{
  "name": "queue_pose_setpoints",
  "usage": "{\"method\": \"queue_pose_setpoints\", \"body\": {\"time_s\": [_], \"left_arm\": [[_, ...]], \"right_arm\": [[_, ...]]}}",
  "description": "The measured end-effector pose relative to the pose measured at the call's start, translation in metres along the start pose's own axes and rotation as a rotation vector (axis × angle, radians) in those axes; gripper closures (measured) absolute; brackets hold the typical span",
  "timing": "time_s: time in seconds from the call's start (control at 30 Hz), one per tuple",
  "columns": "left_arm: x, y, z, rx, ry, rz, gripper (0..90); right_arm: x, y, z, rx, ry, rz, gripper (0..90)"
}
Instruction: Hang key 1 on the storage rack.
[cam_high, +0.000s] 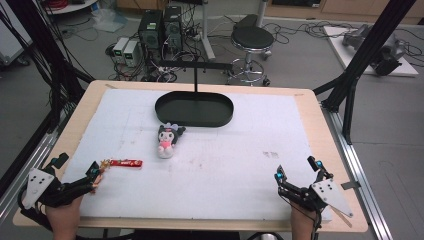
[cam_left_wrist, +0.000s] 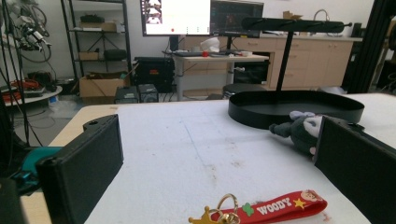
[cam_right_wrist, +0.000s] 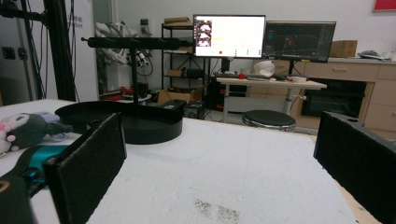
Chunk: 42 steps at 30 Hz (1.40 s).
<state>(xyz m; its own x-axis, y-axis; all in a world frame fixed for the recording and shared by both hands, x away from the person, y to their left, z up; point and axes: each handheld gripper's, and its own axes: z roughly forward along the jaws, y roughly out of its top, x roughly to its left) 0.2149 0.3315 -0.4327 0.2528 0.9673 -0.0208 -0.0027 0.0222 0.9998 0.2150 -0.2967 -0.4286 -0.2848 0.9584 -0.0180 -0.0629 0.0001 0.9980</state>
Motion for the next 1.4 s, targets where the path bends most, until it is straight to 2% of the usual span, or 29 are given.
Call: {"method": "queue_pose_setpoints", "body": {"time_s": [0.13,0.3,0.53,0.73,0.83,1.1,1.4], "left_arm": [[0.001,0.003,-0.004,0.032,0.001,-0.013,1.7],[0.0,0.005,-0.003,0.042,0.002,-0.016,1.7],[-0.002,0.008,-0.003,0.079,-0.004,0.003,1.7],[-0.006,0.012,-0.001,0.119,0.015,0.019,1.7],[-0.008,0.014,-0.002,0.153,0.029,0.032,1.7],[-0.01,0.016,-0.001,0.266,0.053,0.034,1.7],[-0.01,0.013,0.002,0.357,0.069,0.049,1.7]], "right_arm": [[0.002,-0.001,0.006,0.008,0.014,-0.002,1.5],[0.004,0.001,0.006,0.011,0.016,-0.021,1.6],[0.004,0.004,0.002,0.0,0.007,-0.013,1.6],[0.0,0.004,0.001,-0.005,-0.005,-0.005,1.6],[-0.001,0.004,0.0,-0.011,-0.012,-0.001,1.6],[-0.001,0.005,-0.001,-0.013,-0.017,0.013,1.6],[-0.002,0.005,-0.001,-0.016,-0.02,0.007,1.6]]}}
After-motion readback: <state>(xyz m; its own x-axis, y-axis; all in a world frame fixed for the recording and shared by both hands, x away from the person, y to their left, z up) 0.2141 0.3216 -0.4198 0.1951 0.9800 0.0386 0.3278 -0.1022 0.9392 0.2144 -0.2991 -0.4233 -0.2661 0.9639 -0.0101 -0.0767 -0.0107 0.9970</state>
